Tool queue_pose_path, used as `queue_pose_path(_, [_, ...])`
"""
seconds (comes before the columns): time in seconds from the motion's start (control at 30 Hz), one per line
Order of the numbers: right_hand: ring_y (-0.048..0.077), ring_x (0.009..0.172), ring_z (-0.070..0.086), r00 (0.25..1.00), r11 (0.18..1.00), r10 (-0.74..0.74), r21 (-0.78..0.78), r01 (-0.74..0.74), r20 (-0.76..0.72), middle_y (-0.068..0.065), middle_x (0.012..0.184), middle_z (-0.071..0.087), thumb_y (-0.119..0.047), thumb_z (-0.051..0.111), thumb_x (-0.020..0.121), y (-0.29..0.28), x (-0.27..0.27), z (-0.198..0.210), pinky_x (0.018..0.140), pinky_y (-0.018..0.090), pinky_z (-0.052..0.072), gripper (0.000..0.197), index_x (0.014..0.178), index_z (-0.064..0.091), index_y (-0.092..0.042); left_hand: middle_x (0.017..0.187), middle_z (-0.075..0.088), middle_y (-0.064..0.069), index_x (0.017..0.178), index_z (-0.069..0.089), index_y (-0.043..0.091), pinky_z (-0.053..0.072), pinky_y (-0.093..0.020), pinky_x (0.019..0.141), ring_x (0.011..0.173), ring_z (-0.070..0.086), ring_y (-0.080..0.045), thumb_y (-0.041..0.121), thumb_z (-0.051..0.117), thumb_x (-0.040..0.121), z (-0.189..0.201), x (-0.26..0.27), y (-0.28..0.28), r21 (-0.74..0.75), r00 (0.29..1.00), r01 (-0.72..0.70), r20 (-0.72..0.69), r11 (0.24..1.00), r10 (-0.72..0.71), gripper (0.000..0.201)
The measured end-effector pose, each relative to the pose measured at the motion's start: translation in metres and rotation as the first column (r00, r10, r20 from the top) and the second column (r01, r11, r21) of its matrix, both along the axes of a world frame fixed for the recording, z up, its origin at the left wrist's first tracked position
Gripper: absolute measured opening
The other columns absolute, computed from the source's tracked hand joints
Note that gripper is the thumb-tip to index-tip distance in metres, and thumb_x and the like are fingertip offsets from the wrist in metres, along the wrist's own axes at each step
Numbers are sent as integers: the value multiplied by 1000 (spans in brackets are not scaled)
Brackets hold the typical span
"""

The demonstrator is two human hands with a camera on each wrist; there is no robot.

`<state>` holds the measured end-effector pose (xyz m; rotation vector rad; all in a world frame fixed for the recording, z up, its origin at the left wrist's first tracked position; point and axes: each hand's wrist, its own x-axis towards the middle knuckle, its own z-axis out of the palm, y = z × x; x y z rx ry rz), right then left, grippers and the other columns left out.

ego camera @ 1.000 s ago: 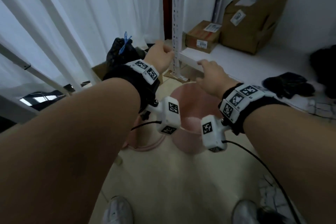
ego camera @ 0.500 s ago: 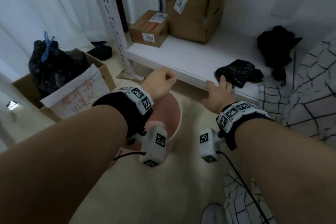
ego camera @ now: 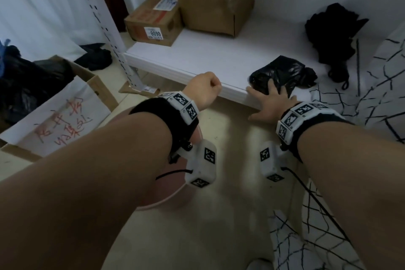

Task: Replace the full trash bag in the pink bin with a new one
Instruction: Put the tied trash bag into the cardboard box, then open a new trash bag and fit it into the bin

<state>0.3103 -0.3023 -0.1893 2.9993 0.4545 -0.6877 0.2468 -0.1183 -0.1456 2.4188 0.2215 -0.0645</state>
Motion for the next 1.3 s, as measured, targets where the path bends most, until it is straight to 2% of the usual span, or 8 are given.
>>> queue_pose_path(0.23, [35,142,22,997,1000,23,-13,-22,68,13,157,14,-30,61,87,4,-9,2,114,43,30,80,149,15,-7,92,52,-3,110,59,1,34,-20,71,85,48,-16,19,46,96,0,-13,10,-22,997,-64,42,998,65,26])
queue_pose_path(0.4, [32,110,56,970,991,109,58,-124,217,15,122,56,-16,43,95,27,-27,61,95,39,47,37,131,48,-8,93,53,-5,109,60,0,32,-19,70,87,48,-16,19,49,96,26,-51,25,13,995,-77,60,997,76,26])
queue_pose_path(0.63, [31,110,56,922,856,266,370,-361,282,15,115,64,0,50,85,96,-118,160,89,31,44,30,110,66,-6,94,64,-8,106,63,5,41,-24,77,91,58,-20,24,54,94,92,-140,59,-73,977,-184,93,980,191,24])
queue_pose_path(0.83, [29,112,57,981,632,172,754,-181,92,15,118,58,-5,65,82,133,-191,210,92,39,51,51,130,48,-7,100,64,-13,116,55,6,53,-41,88,95,65,-29,29,63,88,131,-211,74,-250,955,-237,116,939,272,36])
queue_pose_path(0.93, [20,79,58,981,495,150,850,-179,120,5,77,59,-3,64,82,138,-214,230,70,30,49,6,87,66,-6,99,64,-13,115,53,4,54,-39,82,87,65,-25,30,59,91,159,-231,73,-337,950,-195,168,921,263,35])
queue_pose_path(1.0, [17,72,56,983,419,143,893,-163,113,3,69,57,-4,63,83,138,-230,240,65,23,47,14,72,62,-12,99,63,-15,112,54,4,55,-33,76,80,63,-22,29,49,97,171,-243,70,-439,945,-155,194,885,262,30])
queue_pose_path(1.2, [29,90,61,976,339,194,940,27,-98,19,94,66,-5,57,80,145,-259,226,84,39,50,24,101,67,5,98,67,-2,108,63,16,55,-26,76,89,65,-12,52,43,93,174,-259,77,-616,939,-168,138,770,315,43])
queue_pose_path(1.3, [21,86,60,963,409,257,912,-31,-83,15,94,65,6,52,77,146,-266,219,76,27,50,31,104,67,0,96,69,-6,105,66,16,56,-29,79,89,67,-17,44,55,90,167,-261,82,-633,957,-152,99,759,274,33])
